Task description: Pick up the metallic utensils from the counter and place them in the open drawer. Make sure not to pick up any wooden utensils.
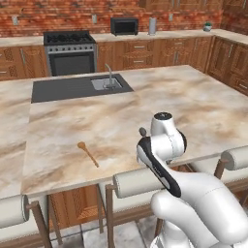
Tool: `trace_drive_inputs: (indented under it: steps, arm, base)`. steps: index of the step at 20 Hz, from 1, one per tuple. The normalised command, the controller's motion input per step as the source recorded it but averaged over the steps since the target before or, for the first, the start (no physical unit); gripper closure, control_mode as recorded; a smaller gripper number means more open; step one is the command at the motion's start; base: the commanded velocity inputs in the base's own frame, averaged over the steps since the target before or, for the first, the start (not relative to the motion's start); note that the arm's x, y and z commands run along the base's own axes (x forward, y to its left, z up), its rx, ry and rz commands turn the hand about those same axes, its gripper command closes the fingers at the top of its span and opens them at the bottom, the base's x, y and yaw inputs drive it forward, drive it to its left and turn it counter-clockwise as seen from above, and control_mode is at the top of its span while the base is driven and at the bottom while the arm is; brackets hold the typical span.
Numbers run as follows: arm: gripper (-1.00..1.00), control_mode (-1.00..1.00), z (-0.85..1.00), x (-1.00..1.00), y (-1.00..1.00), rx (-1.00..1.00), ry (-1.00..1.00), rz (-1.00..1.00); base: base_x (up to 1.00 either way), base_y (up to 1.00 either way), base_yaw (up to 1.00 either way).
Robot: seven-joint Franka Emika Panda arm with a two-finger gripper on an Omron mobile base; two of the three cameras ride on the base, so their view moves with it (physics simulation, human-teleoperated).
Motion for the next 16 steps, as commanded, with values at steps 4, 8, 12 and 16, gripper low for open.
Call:
trace_drive_inputs:
  steps: [4, 8, 12, 16]
  arm:
    - [-1.0, 1.0, 0.0, 0.0, 0.0, 0.0, 0.0, 0.0]
    - [-1.0, 1.0, 0.0, 0.0, 0.0, 0.0, 0.0, 0.0]
    - [-1.0, 1.0, 0.0, 0.0, 0.0, 0.0, 0.0, 0.0]
    - [-1.0, 1.0, 0.0, 0.0, 0.0, 0.0, 0.0, 0.0]
  base:
    - [0.43, -0.18, 0.0]
    - [0.47, -0.43, 0.0]
    - [0.4, -0.42, 0.0]
    - [0.45, -0.28, 0.0]
